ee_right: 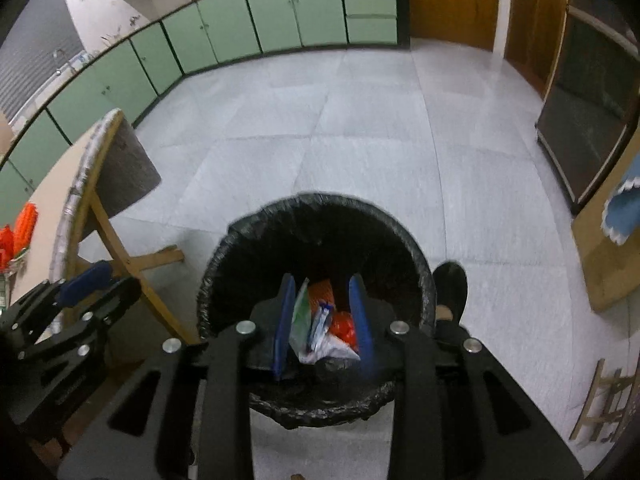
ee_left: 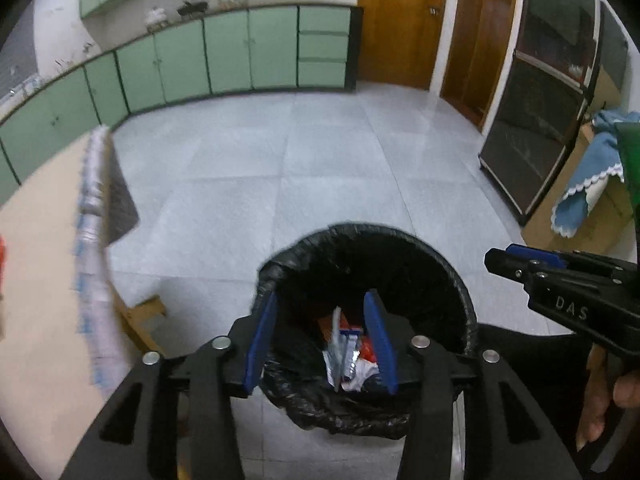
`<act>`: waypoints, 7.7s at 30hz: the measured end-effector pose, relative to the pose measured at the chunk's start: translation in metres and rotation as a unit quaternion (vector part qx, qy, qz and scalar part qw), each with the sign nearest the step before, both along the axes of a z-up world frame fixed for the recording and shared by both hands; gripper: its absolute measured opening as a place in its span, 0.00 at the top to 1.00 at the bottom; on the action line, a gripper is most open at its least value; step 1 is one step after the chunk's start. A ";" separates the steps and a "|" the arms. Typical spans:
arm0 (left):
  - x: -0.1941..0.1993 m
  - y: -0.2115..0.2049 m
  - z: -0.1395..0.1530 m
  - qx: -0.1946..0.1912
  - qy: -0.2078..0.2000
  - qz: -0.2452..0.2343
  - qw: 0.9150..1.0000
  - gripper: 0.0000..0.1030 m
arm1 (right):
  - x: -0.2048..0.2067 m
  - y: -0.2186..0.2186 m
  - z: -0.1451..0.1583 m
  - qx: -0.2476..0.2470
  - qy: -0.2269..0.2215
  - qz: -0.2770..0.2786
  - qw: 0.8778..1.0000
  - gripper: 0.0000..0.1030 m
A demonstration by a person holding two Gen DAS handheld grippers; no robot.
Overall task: Collect trash
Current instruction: 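Lower both tools into the black bin and open them, then return both tools to the table over the remaining trash, then grasp the green-white snack bag with the left tool while the right grasps the clear wrapper, then carry snack bag and clear wrapper to the bin and open both tools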
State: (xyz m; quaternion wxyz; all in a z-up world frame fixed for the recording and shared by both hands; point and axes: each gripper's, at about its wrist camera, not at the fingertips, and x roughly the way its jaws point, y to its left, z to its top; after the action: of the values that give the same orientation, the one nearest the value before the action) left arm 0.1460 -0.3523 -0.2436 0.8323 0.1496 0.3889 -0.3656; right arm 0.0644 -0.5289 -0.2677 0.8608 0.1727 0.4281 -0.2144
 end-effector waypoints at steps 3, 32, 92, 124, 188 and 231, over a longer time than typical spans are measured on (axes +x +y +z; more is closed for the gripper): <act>-0.003 0.026 0.029 -0.013 -0.028 0.017 0.999 0.46 | -0.003 0.017 0.029 -0.019 -0.025 0.012 0.999 0.65; -0.014 0.345 0.146 -0.028 -0.143 0.328 0.933 0.18 | 0.055 0.248 0.149 -0.066 -0.107 0.220 0.967 0.26; 0.093 0.415 0.006 0.012 -0.040 0.362 0.931 0.54 | 0.206 0.375 0.036 -0.004 -0.052 0.321 0.946 0.27; 0.084 0.441 0.028 -0.007 -0.074 0.402 0.912 0.54 | 0.212 0.388 0.044 -0.012 -0.061 0.328 0.943 0.27; 0.008 0.319 0.112 -0.043 -0.121 0.275 0.953 0.54 | 0.094 0.237 0.124 -0.009 -0.106 0.246 0.963 0.91; 0.015 -0.015 -0.027 0.033 0.016 0.011 0.999 0.53 | 0.024 -0.010 -0.033 0.014 0.025 0.027 0.999 0.76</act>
State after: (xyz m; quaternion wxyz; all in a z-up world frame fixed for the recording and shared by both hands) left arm 0.1615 -0.3670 -0.2708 0.8246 0.1673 0.4155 -0.3455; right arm 0.0887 -0.5393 -0.3009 0.8530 0.1676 0.4568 -0.1890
